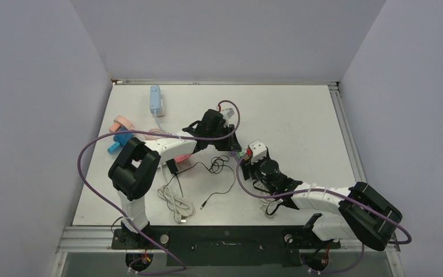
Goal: Pull the plug off the socket
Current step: Remove the plug from the socket, then place the plug at the center of the board.
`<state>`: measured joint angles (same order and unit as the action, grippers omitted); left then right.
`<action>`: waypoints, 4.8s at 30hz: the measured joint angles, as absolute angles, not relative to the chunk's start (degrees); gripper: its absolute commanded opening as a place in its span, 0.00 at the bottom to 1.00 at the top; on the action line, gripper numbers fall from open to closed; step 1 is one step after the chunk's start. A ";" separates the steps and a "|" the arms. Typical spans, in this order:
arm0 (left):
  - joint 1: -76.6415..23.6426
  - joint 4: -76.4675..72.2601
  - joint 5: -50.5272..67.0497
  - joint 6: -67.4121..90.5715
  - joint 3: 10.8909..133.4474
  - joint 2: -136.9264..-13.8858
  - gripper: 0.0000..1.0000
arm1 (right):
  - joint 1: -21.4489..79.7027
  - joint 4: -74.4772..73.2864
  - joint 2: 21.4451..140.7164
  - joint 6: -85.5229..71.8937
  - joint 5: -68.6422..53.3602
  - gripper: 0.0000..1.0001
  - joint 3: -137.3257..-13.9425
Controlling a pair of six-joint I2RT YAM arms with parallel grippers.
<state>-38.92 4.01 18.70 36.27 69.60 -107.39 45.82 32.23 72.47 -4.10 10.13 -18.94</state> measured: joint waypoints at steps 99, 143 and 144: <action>-40.77 2.61 19.40 35.73 71.81 -109.80 0.24 | 46.04 29.45 64.73 -1.26 12.71 0.05 -16.10; -40.77 2.72 19.75 35.77 71.99 -109.91 0.24 | 63.29 13.13 58.76 -27.51 10.79 0.32 -17.89; -40.77 2.72 19.75 35.75 71.99 -109.91 0.24 | 63.51 13.08 58.94 -27.73 11.55 0.35 -17.85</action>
<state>-40.77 2.72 19.75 35.75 71.99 -109.91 63.51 13.08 58.94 -27.73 11.55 -17.85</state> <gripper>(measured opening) 0.243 0.596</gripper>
